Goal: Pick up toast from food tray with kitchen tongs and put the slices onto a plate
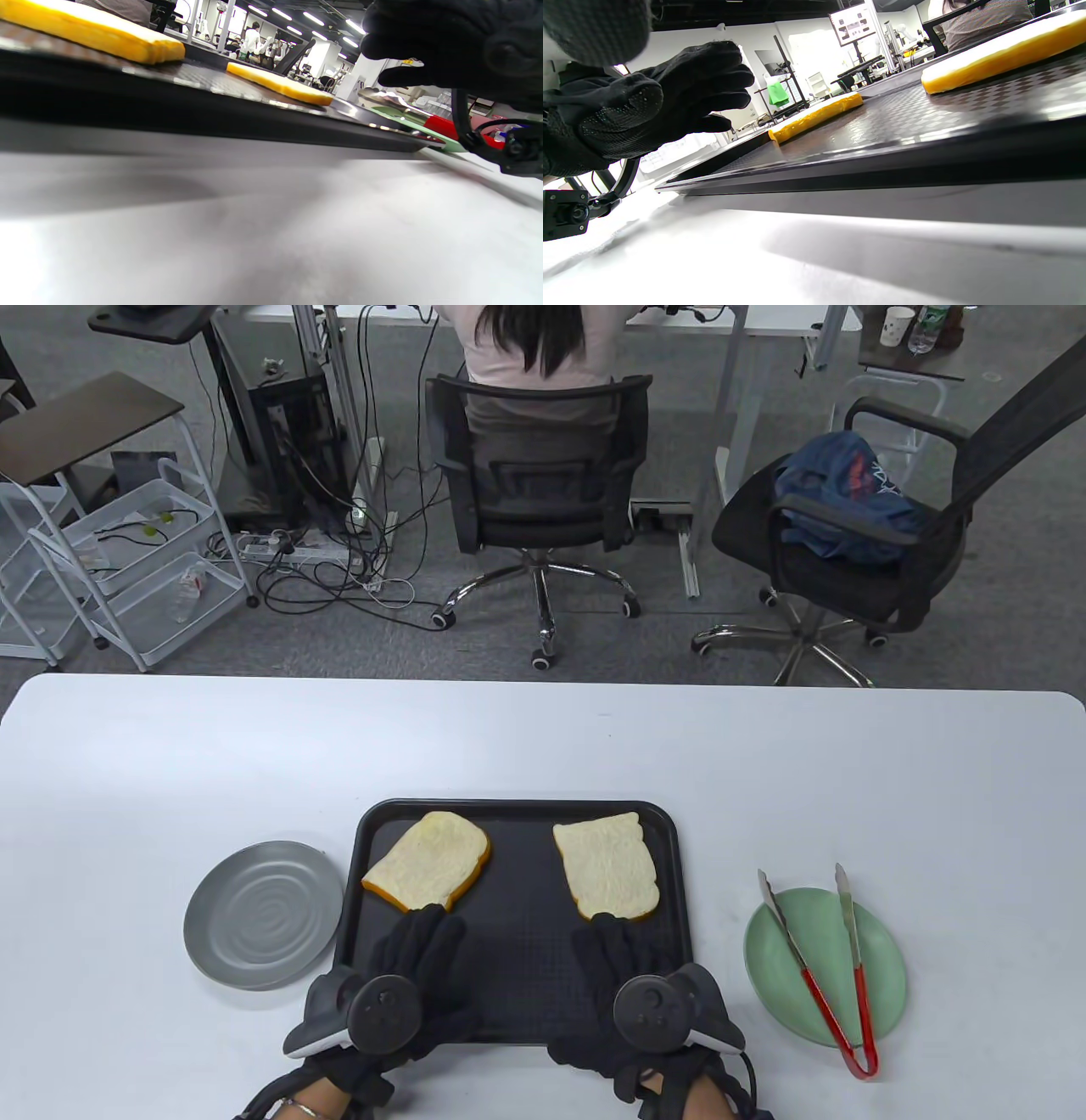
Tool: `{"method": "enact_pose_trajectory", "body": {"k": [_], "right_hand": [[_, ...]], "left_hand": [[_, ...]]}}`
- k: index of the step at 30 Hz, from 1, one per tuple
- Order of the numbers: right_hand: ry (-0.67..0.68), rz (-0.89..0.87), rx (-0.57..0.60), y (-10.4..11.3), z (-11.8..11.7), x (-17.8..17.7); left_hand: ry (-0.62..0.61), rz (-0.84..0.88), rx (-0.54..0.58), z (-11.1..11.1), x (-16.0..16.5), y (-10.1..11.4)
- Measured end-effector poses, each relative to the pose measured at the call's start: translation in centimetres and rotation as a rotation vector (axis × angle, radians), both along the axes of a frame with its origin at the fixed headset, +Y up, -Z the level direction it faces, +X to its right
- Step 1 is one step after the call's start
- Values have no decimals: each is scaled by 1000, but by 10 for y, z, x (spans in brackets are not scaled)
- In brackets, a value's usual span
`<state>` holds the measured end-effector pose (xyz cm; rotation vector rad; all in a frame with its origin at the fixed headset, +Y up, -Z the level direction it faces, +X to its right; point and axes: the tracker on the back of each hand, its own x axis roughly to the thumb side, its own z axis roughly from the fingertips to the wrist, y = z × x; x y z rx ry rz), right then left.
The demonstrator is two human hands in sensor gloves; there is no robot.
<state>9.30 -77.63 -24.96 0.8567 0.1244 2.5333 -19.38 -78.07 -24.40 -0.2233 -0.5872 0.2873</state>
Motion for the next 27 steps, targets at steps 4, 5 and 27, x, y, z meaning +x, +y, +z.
{"method": "enact_pose_trajectory", "body": {"k": [4, 5, 27], "right_hand": [[1, 4, -2, 0, 0, 0], [0, 4, -2, 0, 0, 0], [-2, 9, -24, -2, -2, -1]], "left_hand": [[-1, -1, 2, 0, 0, 0], [-1, 0, 2, 0, 0, 0], [8, -7, -14, -2, -2, -3]]}}
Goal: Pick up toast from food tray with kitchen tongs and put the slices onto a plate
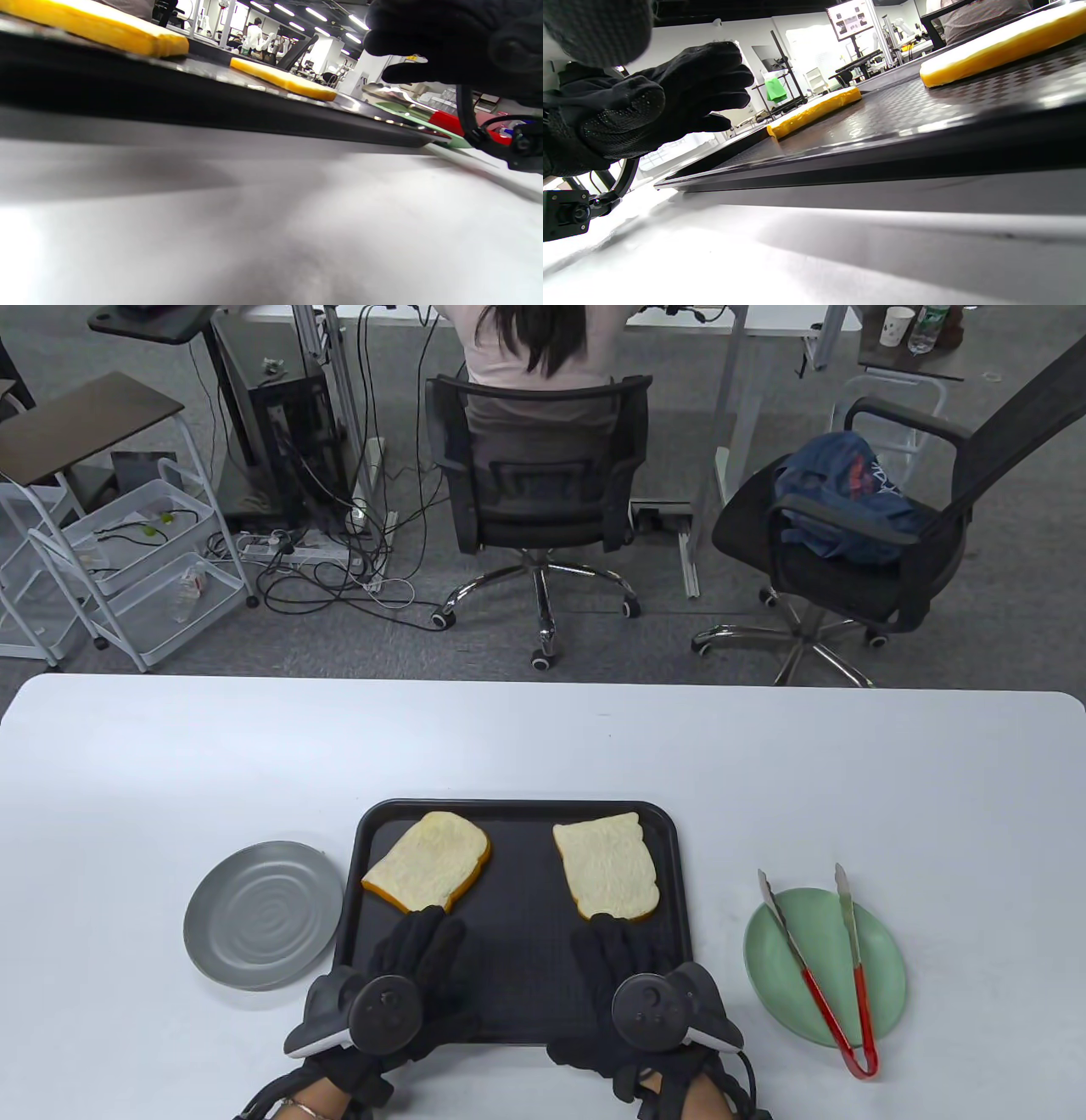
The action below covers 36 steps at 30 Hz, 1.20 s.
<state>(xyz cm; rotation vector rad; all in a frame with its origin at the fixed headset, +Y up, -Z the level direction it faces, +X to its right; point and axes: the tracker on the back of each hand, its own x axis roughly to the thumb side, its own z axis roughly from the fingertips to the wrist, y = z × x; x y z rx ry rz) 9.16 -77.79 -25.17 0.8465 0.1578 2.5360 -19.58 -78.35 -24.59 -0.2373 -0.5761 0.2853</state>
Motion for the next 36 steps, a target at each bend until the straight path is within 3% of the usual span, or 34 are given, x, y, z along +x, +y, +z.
{"method": "enact_pose_trajectory", "body": {"k": [7, 14, 21, 25, 30, 36], "right_hand": [[-8, -4, 13, 7, 1, -1], [-127, -67, 102, 38, 0, 19], [-371, -77, 198, 78, -11, 82], [-521, -70, 205, 89, -15, 124], [-679, -58, 133, 84, -17, 173], [-855, 25, -74, 52, -20, 220]], "left_hand": [[6, 10, 20, 1, -2, 4], [8, 16, 26, 0, -2, 4], [8, 3, 22, 0, -2, 3], [6, -7, 18, 0, -1, 3], [6, -11, 19, -1, 0, 3], [13, -8, 30, -1, -2, 4]]}}
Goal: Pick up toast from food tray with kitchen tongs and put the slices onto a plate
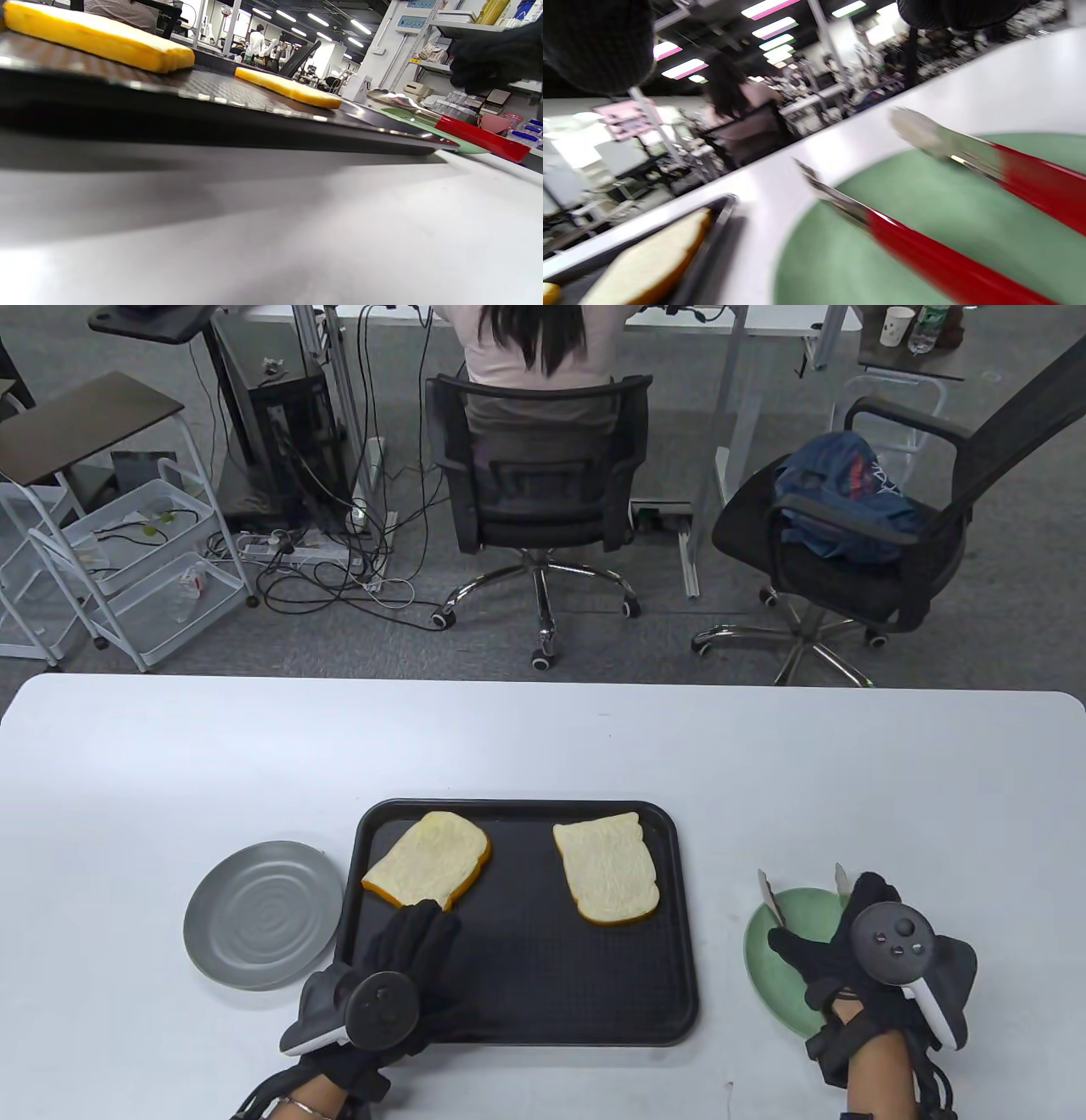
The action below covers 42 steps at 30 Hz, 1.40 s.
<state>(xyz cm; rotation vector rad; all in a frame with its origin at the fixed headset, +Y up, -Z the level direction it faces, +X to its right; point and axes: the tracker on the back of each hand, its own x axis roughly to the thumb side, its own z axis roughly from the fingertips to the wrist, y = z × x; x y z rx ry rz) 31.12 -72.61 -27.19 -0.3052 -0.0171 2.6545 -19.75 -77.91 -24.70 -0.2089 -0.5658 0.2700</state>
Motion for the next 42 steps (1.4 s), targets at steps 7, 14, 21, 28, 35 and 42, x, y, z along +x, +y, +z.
{"method": "enact_pose_trajectory", "body": {"k": [7, 14, 21, 28, 35, 42], "right_hand": [[-133, 13, -302, -40, 0, 15], [-165, 129, -427, -54, -10, 9], [-183, 287, -477, -63, -20, -1], [-191, 308, -449, -61, -19, -2], [-189, 224, -308, -39, -18, -15], [-78, 173, -125, -4, -21, -56]], "left_hand": [[4, 0, 8, 0, -2, 0], [3, -9, 6, 0, -2, 0], [2, -13, 11, 0, -2, 1], [1, -19, 22, 0, -2, 3], [2, -13, 27, 1, -2, 4], [-24, -8, 7, 4, 3, 2]]}}
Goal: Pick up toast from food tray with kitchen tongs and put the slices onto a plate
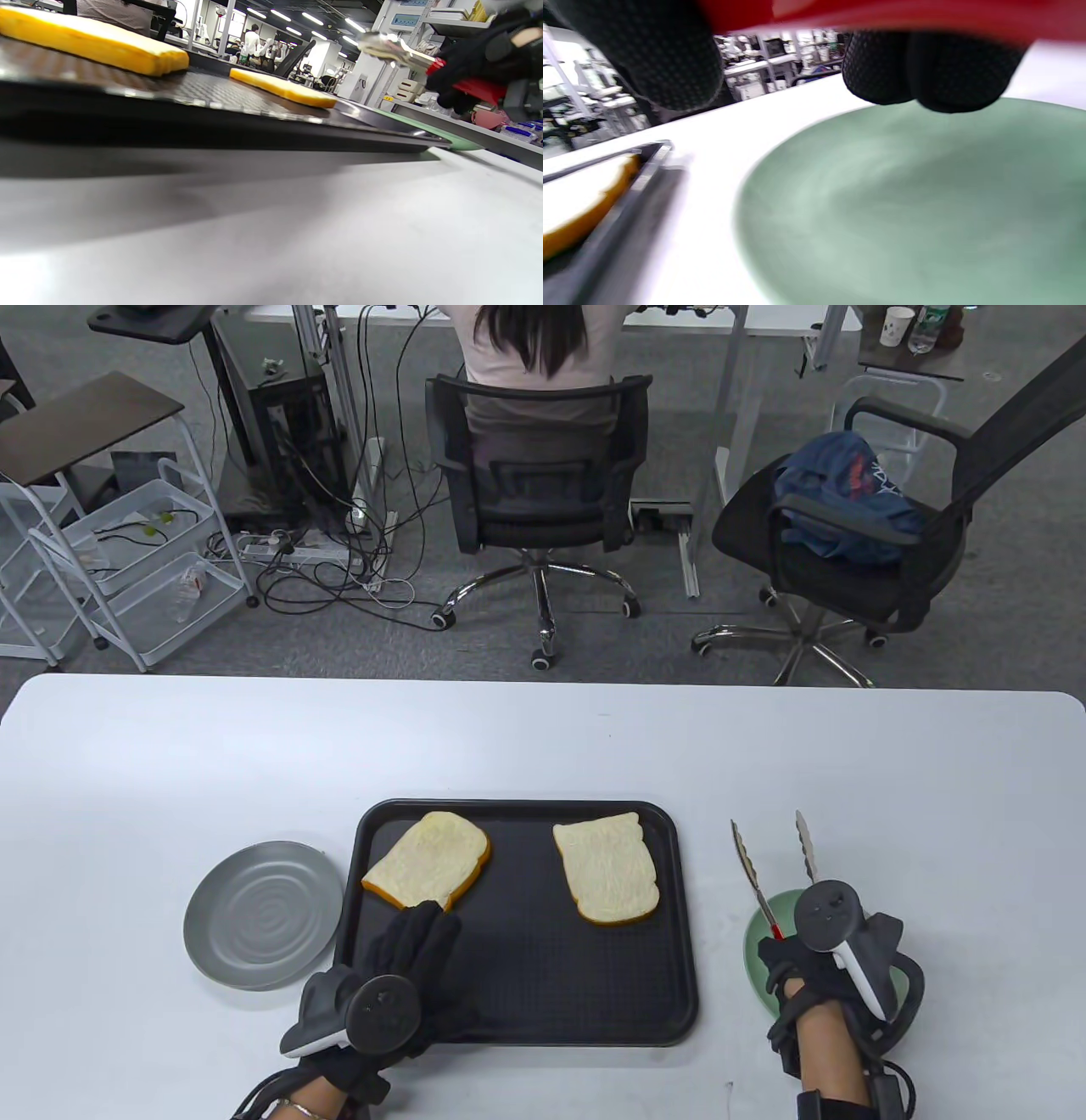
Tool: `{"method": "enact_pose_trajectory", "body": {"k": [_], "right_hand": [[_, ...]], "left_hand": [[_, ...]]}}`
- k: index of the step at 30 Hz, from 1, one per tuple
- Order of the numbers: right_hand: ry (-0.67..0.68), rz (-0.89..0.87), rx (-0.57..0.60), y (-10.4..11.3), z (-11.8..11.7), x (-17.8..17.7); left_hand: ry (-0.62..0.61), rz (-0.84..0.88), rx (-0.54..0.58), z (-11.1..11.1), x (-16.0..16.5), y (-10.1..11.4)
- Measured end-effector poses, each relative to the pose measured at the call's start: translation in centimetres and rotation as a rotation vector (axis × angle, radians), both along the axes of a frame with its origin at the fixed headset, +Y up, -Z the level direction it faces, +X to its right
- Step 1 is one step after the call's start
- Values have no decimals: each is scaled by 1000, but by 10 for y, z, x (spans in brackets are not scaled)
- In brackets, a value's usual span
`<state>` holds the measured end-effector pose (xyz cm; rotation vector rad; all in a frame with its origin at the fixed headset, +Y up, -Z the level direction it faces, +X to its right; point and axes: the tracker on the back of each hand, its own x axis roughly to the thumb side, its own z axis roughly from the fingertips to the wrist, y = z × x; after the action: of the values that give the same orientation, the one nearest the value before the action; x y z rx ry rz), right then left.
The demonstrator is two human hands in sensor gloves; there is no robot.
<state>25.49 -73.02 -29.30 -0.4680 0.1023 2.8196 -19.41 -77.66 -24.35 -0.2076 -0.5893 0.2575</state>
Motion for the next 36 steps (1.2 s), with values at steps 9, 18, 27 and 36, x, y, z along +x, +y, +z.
{"method": "enact_pose_trajectory", "body": {"k": [9, 18, 27, 36], "right_hand": [[239, 9, 125, 22, 2, -82], [371, -66, 166, 11, 10, -135], [419, -56, 144, -10, 24, -147], [445, -71, 94, -23, 24, -139]], "left_hand": [[-13, 6, -12, 1, 2, -1], [-27, 9, -20, 2, 4, -2], [-33, 3, -31, 3, 5, -3], [-28, 3, -35, 2, 5, -4]]}}
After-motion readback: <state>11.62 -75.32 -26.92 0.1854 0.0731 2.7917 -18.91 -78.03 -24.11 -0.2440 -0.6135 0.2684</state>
